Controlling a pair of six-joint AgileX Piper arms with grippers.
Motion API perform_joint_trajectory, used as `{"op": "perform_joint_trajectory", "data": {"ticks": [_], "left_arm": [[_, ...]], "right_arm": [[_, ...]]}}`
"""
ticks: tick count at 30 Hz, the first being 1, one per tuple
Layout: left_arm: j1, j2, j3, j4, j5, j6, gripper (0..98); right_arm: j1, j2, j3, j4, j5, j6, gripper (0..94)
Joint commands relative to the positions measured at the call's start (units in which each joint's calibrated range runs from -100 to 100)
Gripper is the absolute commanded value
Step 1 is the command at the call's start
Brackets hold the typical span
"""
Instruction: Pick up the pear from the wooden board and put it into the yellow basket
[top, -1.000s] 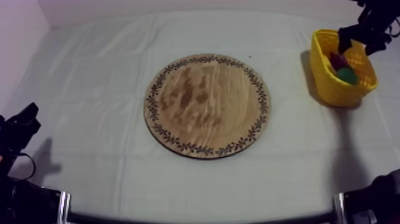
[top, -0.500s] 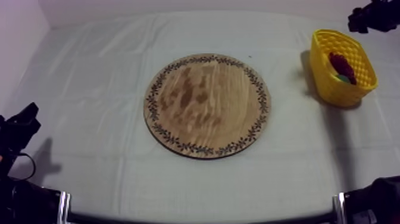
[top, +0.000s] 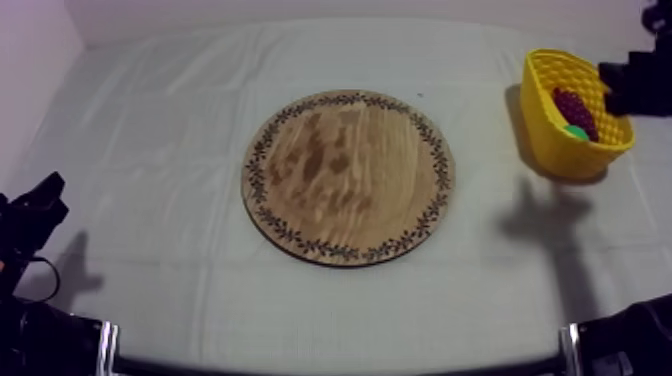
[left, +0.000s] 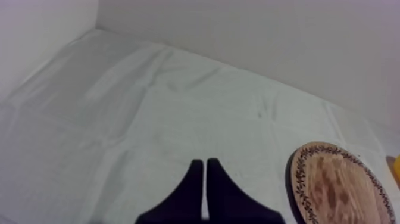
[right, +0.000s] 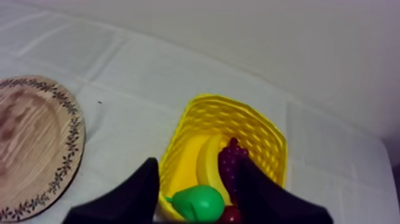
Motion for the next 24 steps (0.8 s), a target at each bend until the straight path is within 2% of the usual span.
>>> {"op": "perform_joint_trajectory", "data": {"ticks": [1, 4, 6, 11, 15, 19, 24], "left_arm": [[0.0, 0.0, 0.0, -0.01, -0.01, 0.01, 0.1], [0.0, 0.0, 0.0, -0.01, -0.01, 0.01, 0.1], [0.0, 0.0, 0.0, -0.01, -0.01, 0.01, 0.1], [0.0, 0.0, 0.0, -0.01, -0.01, 0.01, 0.1], [0.0, 0.0, 0.0, -0.01, -0.01, 0.01, 0.1], [0.0, 0.0, 0.0, -0.01, -0.01, 0.01, 0.1], [0.0, 0.0, 0.0, -0.03, -0.01, 0.01, 0.1]], "right_arm": [[-0.09, -11.42, 9.86, -4.75, -1.57, 5.17, 33.7], [-0.24, -18.31, 14.25, -6.41, -0.6, 6.45, 31.0], [-0.29, -22.22, 17.02, -6.44, -0.18, 6.38, 29.2], [-0.18, -30.27, 24.79, -4.91, -0.37, 5.13, 23.2], [-0.33, -34.84, 29.29, -3.47, 0.36, 3.3, 13.2], [-0.74, -38.55, 31.13, -4.0, 4.76, 2.89, 3.5], [-1.44, -42.32, 31.47, -2.61, 10.27, -0.41, 1.1]]}}
